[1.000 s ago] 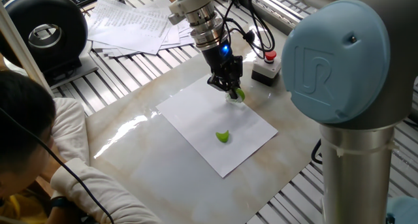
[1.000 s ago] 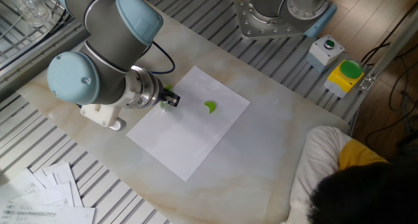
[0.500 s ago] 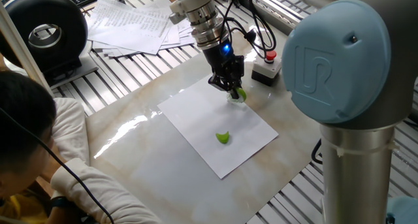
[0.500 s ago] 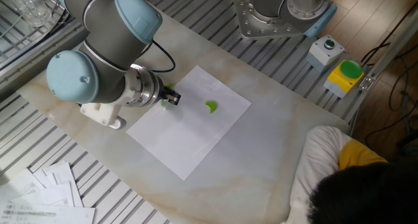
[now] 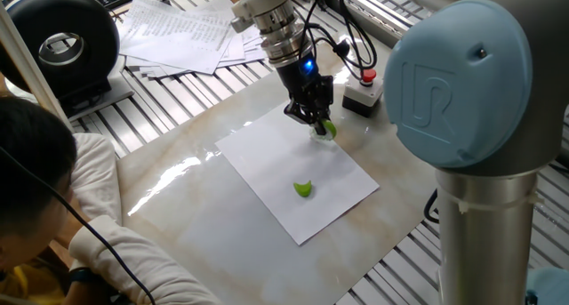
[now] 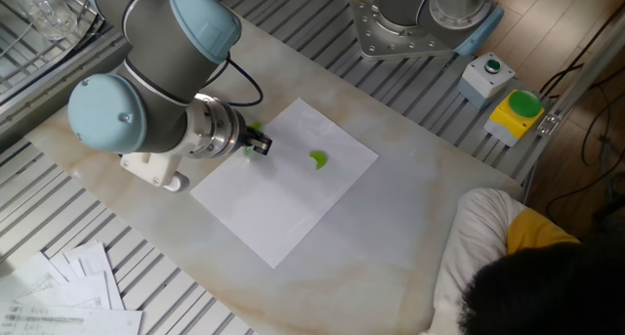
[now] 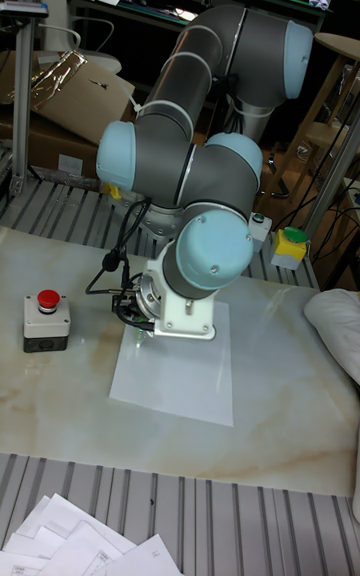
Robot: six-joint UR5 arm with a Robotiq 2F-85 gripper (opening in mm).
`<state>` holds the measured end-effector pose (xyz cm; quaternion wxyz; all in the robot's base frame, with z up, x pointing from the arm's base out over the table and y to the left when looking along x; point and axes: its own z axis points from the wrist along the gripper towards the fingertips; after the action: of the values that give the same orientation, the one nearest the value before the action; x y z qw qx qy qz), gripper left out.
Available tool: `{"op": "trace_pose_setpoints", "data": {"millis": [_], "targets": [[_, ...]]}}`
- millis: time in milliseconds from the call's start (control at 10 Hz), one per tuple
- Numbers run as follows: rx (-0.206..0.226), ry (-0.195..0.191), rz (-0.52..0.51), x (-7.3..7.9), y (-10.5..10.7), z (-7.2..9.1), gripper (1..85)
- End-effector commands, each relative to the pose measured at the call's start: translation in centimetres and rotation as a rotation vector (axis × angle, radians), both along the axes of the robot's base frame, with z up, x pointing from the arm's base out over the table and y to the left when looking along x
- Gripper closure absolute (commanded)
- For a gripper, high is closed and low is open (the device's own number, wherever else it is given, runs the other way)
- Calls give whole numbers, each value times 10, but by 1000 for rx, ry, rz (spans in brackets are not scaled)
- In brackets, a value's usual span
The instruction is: Use the correction tape on paper
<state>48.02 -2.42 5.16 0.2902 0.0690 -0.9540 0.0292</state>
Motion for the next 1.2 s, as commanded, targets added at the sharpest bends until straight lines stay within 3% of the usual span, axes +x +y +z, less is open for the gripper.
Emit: {"op": "trace_pose_setpoints", "data": {"millis": [0,500,700,900,1100], "targets": [[14,-1,-7,3,2,5,847],[34,5,-7,20,6,22,847],[55,-23,-13,39,14,25,847],[41,-67,-3,53,11,13,847],[38,-72,-4,47,9,3,847]]}}
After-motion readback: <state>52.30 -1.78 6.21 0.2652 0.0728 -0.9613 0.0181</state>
